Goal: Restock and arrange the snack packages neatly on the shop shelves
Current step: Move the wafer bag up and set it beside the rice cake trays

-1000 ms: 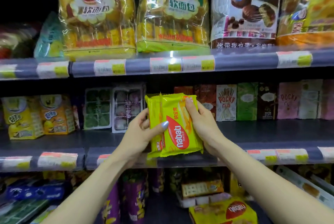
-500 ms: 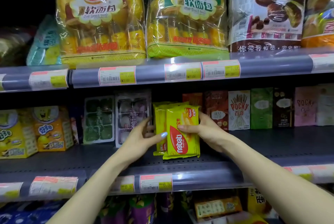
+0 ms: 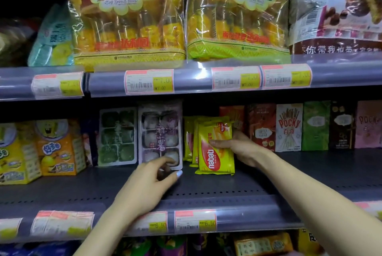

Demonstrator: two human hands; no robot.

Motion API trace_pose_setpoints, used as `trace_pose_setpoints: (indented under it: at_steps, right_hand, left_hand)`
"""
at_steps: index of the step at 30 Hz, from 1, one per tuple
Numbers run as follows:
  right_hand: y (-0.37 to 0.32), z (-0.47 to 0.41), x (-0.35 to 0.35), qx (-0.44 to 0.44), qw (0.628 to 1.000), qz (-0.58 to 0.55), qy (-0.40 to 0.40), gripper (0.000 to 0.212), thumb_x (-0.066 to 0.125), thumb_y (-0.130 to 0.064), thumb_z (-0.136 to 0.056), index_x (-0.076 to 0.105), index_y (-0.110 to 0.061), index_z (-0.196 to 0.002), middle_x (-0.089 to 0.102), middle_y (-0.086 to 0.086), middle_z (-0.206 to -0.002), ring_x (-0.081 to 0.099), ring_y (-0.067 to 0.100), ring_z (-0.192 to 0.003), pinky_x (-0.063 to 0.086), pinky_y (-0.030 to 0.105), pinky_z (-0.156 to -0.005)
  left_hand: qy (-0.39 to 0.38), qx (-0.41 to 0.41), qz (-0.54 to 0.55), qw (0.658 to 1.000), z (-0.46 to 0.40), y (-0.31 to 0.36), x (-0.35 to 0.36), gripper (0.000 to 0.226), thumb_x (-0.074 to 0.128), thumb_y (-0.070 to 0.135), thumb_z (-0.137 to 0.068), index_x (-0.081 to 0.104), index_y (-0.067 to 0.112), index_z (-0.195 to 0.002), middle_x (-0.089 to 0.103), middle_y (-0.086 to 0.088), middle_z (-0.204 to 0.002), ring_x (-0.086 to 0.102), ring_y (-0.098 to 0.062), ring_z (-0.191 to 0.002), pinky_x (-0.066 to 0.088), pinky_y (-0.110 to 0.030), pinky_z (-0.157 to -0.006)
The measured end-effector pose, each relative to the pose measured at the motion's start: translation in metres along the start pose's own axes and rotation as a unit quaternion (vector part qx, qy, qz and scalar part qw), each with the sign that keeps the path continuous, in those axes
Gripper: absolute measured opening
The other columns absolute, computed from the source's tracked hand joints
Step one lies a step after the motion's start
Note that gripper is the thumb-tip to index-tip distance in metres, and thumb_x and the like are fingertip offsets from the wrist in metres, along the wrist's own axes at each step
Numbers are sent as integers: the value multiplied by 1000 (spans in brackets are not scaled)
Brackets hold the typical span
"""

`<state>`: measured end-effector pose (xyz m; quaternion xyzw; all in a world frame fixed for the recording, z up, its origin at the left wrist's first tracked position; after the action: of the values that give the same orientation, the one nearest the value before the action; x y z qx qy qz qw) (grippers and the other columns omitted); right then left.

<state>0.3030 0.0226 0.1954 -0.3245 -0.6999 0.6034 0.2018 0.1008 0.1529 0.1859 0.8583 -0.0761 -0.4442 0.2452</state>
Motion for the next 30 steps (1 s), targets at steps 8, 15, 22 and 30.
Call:
trace_pose_setpoints:
  at_steps: [8,15,22,30]
  right_hand:
    - [-1,-18,10,-19,999,30,-1,99,92,-37,-53,44,-15,-137,64,4,-125,62,20,-114,45,42,-104]
    - [-13,-19,15,-64,993,97,16,42,71,-28,-82,52,-27,-120,64,-4,-119,62,12,-107,46,31,-100]
    - [-16,-19,7,-77,984,150,65,43,77,-35,-76,51,-32,-110,59,-15,-98,55,-1,-86,41,8,-67]
    - [-16,-18,19,-111,974,193,52,41,67,-38,-85,47,-34,-121,54,-14,-115,52,3,-109,38,15,-88]
  left_hand:
    - [14,12,-20,1000,1,0,0,36,50,64,-82,58,41,-108,63,16,-82,61,-9,-74,53,-38,-73]
    - [12,8,-17,1000,2,5,-2,31,54,55,-87,60,38,-112,62,16,-81,59,-8,-73,52,-32,-71]
    - [10,6,-10,1000,3,5,-1,29,54,54,-88,59,39,-112,63,17,-82,60,-6,-71,52,-31,-71]
    - [5,5,-6,1000,3,6,-1,28,54,53,-88,59,40,-112,63,18,-85,59,-7,-73,52,-31,-72]
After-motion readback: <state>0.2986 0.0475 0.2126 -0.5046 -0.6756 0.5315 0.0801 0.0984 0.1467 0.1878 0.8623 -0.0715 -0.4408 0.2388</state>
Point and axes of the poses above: each hand's wrist, its own z-axis away from the middle knuckle, its own x-axis out of the palm, y = z × x, the point moved 9 cm from there along -z, towards the middle knuckle
